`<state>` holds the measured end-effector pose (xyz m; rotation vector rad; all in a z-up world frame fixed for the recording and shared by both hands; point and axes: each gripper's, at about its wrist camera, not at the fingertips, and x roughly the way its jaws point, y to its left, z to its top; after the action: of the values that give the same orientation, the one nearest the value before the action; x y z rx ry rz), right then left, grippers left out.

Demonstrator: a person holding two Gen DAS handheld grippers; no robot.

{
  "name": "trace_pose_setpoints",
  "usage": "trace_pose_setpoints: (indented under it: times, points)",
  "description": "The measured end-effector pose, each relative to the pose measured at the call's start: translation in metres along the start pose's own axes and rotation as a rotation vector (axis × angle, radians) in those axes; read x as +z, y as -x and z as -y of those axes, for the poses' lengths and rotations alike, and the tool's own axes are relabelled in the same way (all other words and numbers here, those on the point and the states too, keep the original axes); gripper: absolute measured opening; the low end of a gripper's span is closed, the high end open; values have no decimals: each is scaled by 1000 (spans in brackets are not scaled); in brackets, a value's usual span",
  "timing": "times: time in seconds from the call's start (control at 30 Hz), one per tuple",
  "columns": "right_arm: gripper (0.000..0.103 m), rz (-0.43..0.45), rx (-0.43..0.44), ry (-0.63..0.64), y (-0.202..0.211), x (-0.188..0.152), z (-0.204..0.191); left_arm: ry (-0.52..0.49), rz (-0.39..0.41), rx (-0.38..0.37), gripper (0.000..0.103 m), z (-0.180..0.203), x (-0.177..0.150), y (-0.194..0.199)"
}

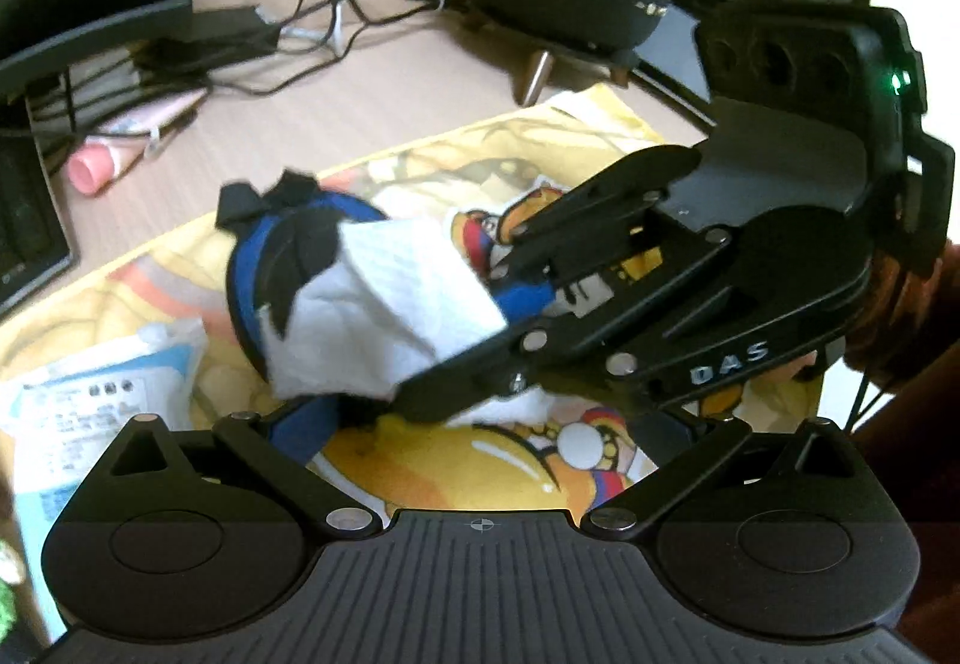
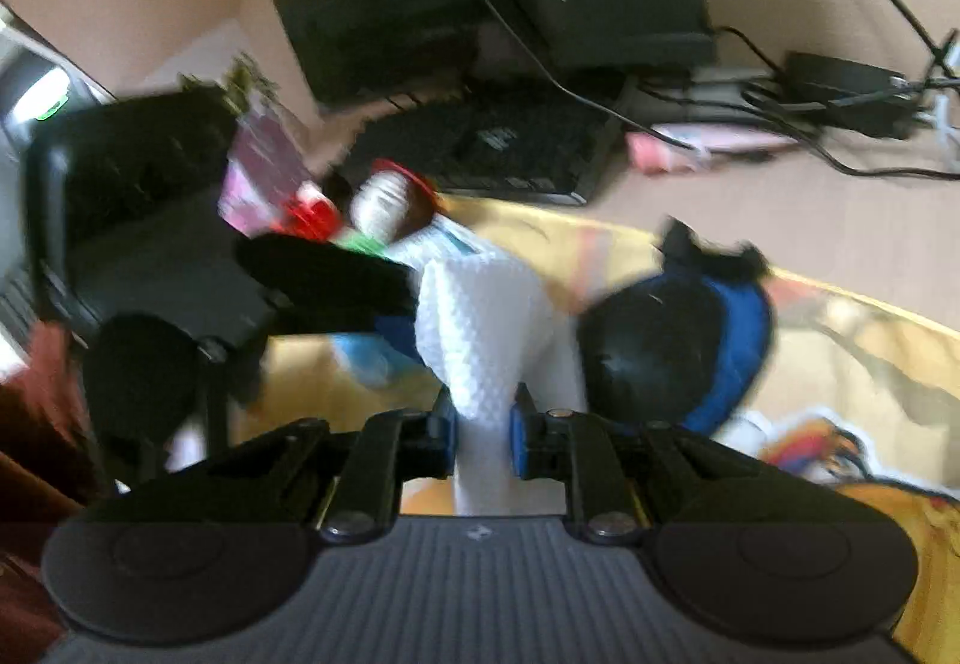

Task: Organize soft objects

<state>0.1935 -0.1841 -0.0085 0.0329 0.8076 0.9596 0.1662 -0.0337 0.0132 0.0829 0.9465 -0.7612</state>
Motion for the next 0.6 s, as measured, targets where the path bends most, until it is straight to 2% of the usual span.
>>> trace_pose_setpoints:
  times: [0.1, 0.23, 0.37, 0.47, 0.57, 0.6]
  points:
    - [19, 10, -75, -16, 11, -6, 10, -16, -8, 19, 103, 4, 0, -4]
    - [19, 58, -202, -40, 30, -12, 26, -30, 19, -2, 103, 9, 2, 0]
    - [19, 130, -302, 4, 37, 1, 28, -60, 21, 7, 103, 18, 4, -1]
    - [19, 170, -282, 37, 29, 18, 25, -88, 23, 22, 103, 25, 4, 4]
    - [19, 172, -217, 27, 17, 34, 22, -89, 76, 27, 103, 23, 6, 23]
    - [23, 173, -228, 38, 14, 38, 20, -81, 95, 38, 103, 20, 6, 29]
